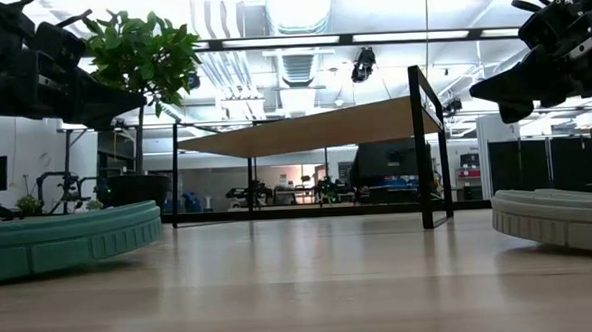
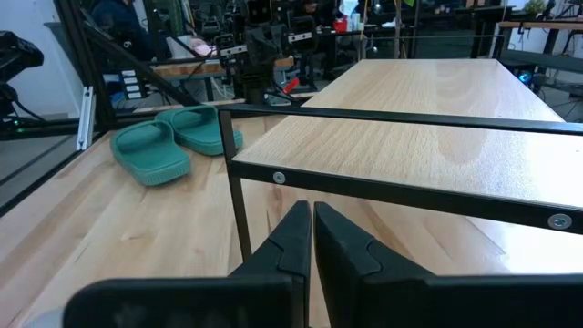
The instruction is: Pick and place slides into the shelf
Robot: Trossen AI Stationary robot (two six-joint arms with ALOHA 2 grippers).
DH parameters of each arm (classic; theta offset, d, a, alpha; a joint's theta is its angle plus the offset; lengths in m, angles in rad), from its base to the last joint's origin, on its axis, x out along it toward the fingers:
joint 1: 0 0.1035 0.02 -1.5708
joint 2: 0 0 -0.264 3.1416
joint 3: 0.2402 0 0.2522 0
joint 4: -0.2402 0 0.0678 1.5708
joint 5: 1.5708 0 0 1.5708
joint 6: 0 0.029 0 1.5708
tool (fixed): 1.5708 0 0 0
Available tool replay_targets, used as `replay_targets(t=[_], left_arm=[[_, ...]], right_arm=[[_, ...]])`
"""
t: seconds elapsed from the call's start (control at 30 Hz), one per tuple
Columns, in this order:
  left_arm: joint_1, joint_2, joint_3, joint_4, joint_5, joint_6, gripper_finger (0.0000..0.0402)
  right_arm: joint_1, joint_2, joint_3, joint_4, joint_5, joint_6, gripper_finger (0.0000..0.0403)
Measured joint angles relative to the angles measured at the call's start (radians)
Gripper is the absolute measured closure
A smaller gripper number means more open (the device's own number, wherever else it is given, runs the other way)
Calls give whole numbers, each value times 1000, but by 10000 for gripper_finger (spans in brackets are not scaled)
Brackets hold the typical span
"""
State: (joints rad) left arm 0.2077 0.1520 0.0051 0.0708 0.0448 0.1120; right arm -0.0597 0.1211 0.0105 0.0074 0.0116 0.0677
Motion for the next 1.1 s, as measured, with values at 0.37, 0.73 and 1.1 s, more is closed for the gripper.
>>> replay_targets(t=[0.37,0.73,1.1], left_arm=[[0,0,0,0,0,0,402],[0,0,0,0,0,5,402],[0,1,0,87,2,-5,402]], right_arm=[[0,0,0,13,0,0,394],[0,0,0,110,0,-15,394],[0,0,0,311,0,-16,394]])
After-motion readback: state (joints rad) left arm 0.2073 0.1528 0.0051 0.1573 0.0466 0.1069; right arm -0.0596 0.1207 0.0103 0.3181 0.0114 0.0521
